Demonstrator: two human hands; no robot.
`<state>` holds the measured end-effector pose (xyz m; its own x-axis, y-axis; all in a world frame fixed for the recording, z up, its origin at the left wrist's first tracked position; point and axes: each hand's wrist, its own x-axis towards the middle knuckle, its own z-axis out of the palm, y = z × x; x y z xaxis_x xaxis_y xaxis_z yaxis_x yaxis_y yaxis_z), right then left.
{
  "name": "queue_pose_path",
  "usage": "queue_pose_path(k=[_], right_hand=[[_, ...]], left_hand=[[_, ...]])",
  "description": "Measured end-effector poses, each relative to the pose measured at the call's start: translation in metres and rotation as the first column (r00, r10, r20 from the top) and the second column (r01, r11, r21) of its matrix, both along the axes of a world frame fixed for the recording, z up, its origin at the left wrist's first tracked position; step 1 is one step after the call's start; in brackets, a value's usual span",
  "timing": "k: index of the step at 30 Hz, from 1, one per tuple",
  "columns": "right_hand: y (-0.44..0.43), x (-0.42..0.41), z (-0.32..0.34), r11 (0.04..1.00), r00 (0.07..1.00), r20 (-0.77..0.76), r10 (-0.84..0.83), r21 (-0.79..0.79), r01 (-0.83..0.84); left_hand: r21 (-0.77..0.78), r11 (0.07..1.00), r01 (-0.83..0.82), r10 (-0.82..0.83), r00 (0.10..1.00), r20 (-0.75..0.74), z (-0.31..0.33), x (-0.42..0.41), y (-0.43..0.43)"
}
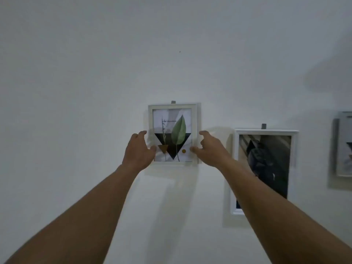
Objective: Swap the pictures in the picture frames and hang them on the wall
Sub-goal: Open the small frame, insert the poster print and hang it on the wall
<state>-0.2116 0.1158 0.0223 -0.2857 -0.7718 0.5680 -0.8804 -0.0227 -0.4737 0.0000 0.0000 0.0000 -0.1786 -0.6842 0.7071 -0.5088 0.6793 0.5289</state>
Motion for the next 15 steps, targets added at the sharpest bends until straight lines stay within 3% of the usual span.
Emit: queue_pose_path(k=[6, 15], right_hand=[[-0.031, 0.007, -0.013, 0.987, 0.992, 0.124, 0.012, -0.159, 0.008], [-0.043, 0.012, -0.020, 0.969, 0.989, 0.136, 0.059, -0.244, -0.024]], left_hand=[[0.011, 0.998, 0.056, -0.055, 0.991, -0.124, -0.007, -0.011, -0.028], [-0.045, 0.982, 0.186, -0.190, 0.927, -0.323, -0.008, -0.012, -0.042]])
